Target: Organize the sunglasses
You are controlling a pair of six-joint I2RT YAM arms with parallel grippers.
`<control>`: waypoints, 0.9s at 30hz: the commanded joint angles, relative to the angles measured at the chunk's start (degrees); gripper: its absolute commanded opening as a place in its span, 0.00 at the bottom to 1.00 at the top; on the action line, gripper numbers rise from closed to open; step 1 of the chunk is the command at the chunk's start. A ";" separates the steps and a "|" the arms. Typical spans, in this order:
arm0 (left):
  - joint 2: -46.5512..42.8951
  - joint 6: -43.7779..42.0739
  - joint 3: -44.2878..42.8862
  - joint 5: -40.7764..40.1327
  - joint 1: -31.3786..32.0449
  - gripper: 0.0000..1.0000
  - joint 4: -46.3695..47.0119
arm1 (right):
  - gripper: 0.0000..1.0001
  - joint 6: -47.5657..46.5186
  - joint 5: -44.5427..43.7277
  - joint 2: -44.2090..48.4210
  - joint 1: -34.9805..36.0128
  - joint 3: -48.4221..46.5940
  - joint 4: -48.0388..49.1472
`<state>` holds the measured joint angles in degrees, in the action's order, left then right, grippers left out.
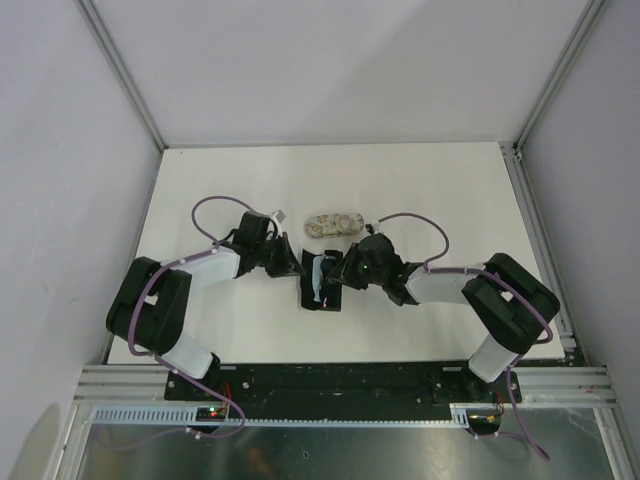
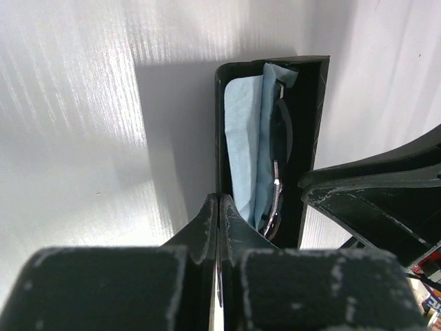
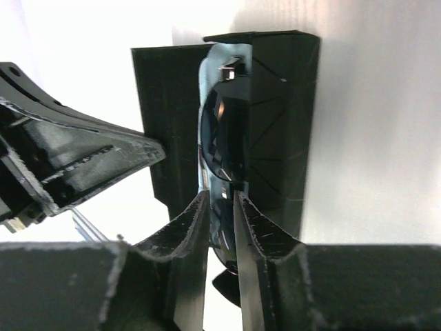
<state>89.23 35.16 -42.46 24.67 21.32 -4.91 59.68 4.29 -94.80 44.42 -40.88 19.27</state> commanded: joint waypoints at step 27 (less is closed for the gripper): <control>0.45 -3.79 -8.97 -7.27 3.11 0.00 -7.89 | 0.18 -10.80 1.23 4.65 -0.24 -0.05 -9.62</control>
<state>89.25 33.10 -47.79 19.75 22.79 -11.25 49.84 3.22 -87.77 42.81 -41.08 4.62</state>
